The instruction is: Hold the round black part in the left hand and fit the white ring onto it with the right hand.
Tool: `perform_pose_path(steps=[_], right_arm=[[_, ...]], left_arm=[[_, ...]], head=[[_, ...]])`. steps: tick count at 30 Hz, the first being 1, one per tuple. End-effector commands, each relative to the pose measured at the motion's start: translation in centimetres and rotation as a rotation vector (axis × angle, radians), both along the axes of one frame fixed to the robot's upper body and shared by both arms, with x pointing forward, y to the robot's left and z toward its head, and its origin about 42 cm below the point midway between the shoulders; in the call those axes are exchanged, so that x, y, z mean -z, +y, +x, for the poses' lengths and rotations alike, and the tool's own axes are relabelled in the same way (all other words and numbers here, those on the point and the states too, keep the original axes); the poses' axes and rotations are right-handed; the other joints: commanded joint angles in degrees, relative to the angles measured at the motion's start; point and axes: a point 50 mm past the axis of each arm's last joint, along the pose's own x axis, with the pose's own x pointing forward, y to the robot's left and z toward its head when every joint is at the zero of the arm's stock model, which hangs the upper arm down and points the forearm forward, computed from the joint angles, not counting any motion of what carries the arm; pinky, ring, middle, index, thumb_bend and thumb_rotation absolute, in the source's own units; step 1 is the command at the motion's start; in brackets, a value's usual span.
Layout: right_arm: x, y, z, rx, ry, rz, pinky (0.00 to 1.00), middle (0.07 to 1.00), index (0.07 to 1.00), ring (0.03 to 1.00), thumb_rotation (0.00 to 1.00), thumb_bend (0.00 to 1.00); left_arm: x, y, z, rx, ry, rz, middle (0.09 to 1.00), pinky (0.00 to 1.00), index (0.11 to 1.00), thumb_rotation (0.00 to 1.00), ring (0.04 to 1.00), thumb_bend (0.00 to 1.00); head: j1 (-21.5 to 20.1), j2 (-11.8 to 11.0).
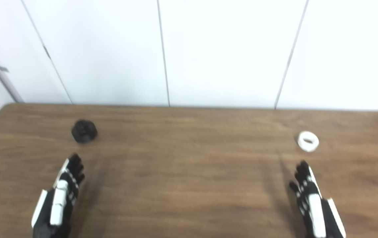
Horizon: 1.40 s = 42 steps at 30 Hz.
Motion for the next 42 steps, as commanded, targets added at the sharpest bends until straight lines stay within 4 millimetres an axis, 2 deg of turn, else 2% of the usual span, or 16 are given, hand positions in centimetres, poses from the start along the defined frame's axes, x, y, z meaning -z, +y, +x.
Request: perform_pose_path(steps=[1,7,10,18,26,30,35,42], right_arm=[[0.5,-0.7,-0.1,-0.003,0.024,-0.009,1.0,1.0,1.0,1.0,1.0,0.56],[0.9,-1.0,0.2,-0.023,0.011,0.003,1.0,1.0,1.0,1.0,1.0,0.53],[0.9,-1.1,0.3,-0.027,0.011,0.011,1.0,1.0,1.0,1.0,1.0,0.54],[0.8,-1.2,0.1,-0.002,0.002,-0.001,1.0,1.0,1.0,1.0,1.0,0.55],[0.6,-1.8,0.0,0.002,0.011,0.01,1.0,1.0,1.0,1.0,1.0,0.49],[0.4,-2.0,0.0,0.001,0.007,0.017,1.0,1.0,1.0,1.0,1.0,0.49],[0.3,-2.4,-0.1,0.002,0.014,0.029,1.0,1.0,1.0,1.0,1.0,0.52],[0.2,-2.8,-0.2,0.0,0.022,0.023,1.0,1.0,1.0,1.0,1.0,0.51]], left_arm=[[1.9,-1.1,-4.4,-0.04,0.081,-0.03,0.992,1.0,0.988,0.9,0.993,0.41],[2.3,-1.3,-4.1,-0.034,0.078,-0.018,0.984,1.0,0.98,0.87,0.98,0.38],[2.3,-1.4,-4.0,-0.036,0.078,-0.016,0.982,1.0,0.977,0.84,0.978,0.36],[1.9,-1.7,-4.1,-0.044,0.095,0.018,0.965,0.97,0.959,0.78,0.963,0.42],[1.7,-2.4,-4.1,-0.047,0.091,0.025,0.949,0.96,0.943,0.71,0.948,0.4],[1.6,-2.6,-4.0,-0.034,0.09,0.022,0.955,0.97,0.955,0.71,0.956,0.42],[1.5,-3.0,-4.0,-0.031,0.089,0.03,0.967,0.98,0.972,0.74,0.97,0.43],[1.7,-3.9,-4.0,-0.035,0.099,0.044,0.973,0.99,0.982,0.81,0.976,0.46]], head=[[1.04,-0.6],[3.55,-2.03],[4.17,-1.87],[4.86,-1.25],[8.32,-0.66],[10.3,-0.24],[11.89,0.11],[13.99,-0.14]])
